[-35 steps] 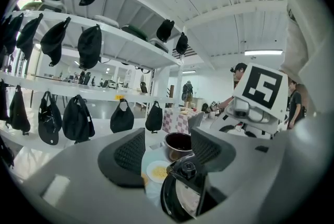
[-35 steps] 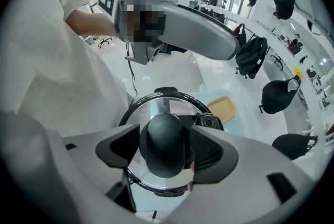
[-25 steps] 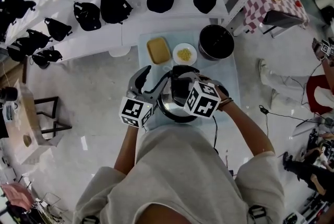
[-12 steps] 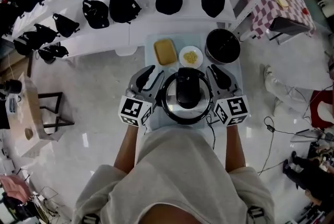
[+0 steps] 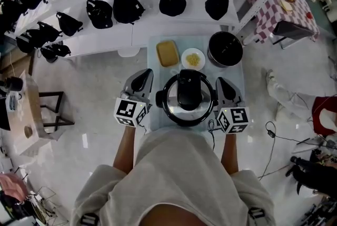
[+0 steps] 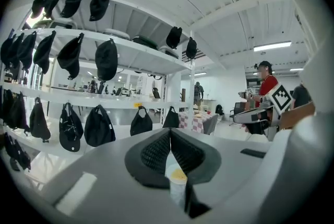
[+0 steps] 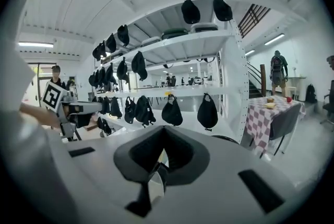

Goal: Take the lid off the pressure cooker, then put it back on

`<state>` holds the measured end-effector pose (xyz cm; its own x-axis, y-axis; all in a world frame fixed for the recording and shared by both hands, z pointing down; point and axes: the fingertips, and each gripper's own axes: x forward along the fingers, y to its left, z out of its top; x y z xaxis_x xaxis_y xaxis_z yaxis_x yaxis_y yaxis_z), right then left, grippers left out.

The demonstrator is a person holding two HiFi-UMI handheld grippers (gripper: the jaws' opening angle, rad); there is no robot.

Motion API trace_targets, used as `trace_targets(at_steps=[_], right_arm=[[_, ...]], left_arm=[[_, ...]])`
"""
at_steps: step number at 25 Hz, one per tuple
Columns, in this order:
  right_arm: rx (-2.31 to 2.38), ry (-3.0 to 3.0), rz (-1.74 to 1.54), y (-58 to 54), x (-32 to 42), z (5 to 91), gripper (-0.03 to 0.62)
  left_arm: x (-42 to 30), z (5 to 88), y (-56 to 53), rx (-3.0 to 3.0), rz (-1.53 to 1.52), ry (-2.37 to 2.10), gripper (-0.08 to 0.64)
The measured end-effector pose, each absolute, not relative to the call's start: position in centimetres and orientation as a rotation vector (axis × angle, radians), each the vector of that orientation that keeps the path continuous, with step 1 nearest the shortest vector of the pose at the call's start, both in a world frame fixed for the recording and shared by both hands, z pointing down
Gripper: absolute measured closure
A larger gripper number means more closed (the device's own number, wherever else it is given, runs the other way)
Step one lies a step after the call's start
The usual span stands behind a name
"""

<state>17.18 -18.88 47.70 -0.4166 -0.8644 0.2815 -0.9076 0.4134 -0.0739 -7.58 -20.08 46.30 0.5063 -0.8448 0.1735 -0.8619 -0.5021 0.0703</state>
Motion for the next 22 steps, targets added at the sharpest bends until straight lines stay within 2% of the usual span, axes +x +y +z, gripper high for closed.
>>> trace_targets(at_steps=[22], right_arm=[[1.529,-2.457,0.273,-19.8,16.1,47.1,0.592]], left_arm=[[-6.9,47.7,-19.9,2.591,0.219,-1.457,0.551]])
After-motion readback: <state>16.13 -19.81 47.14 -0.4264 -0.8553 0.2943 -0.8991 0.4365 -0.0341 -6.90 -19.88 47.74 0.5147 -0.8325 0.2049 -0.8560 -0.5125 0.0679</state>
